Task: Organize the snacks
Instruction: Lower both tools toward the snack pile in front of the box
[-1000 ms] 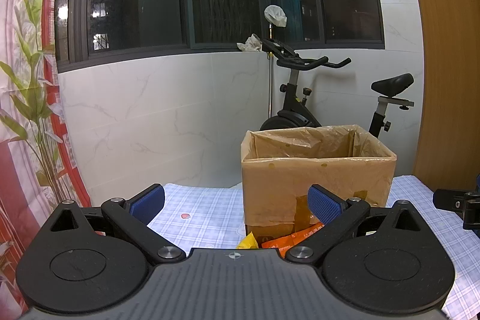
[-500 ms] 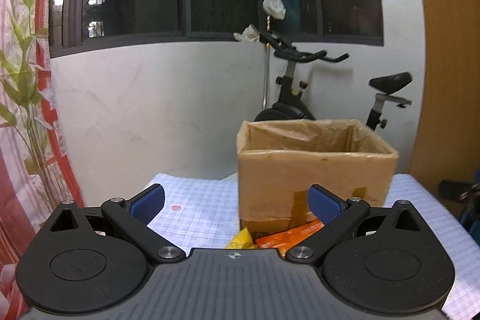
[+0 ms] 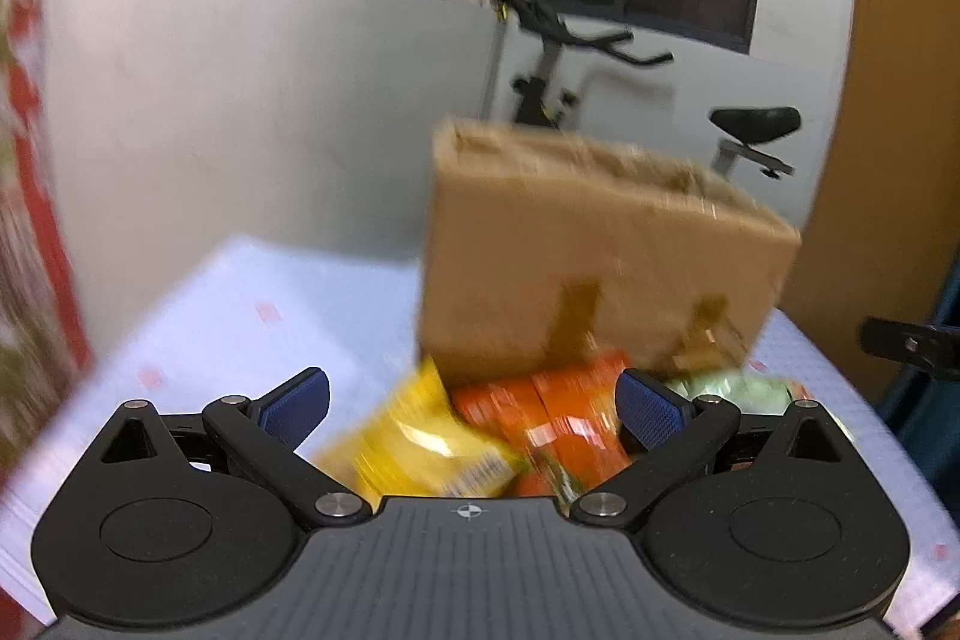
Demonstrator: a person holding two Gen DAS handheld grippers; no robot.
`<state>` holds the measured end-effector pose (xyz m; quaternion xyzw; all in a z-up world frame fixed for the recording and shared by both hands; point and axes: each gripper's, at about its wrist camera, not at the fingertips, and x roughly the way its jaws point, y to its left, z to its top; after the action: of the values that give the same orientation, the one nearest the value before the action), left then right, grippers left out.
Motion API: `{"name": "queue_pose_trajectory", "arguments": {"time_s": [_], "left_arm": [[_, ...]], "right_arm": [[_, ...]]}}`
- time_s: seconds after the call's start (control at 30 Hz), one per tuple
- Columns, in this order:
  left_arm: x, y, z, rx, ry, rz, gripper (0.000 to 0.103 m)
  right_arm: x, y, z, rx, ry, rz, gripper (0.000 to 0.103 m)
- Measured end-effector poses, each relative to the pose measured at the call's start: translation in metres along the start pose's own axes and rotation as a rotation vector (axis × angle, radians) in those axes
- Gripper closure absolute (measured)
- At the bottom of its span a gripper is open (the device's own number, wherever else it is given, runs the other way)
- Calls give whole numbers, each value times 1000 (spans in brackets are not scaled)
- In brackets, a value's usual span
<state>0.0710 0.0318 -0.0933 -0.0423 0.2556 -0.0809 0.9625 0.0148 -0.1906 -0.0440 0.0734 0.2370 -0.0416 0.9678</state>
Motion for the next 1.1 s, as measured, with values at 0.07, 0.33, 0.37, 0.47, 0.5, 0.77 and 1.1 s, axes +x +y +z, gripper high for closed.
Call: {"name": "queue_pose_trajectory", "arguments": {"time_s": [0.07, 0.33, 0.37, 0.47, 0.5, 0.77, 1.1], "left_arm": [[13, 1, -15, -1, 48, -18, 1], [25, -8, -56, 178, 106, -48, 1], [23, -8, -58, 194, 111, -58, 1], [26, -10, -63, 228, 120, -90, 1], [28, -10, -65, 240, 125, -103, 1], [45, -20, -75, 277, 181, -165, 1], [65, -30, -81, 345, 209, -173, 1]], "right_arm": [[8, 2, -8, -1, 19, 4, 1], [27, 16, -50, -32, 73, -6, 1], [30, 16, -53, -26, 82, -5, 1], [35, 13, -59, 3, 92, -8, 2], [35, 11, -59, 9, 89, -15, 2], [37, 0, -60, 36, 91, -35, 2], [40, -2, -61, 40, 86, -20, 2]]}}
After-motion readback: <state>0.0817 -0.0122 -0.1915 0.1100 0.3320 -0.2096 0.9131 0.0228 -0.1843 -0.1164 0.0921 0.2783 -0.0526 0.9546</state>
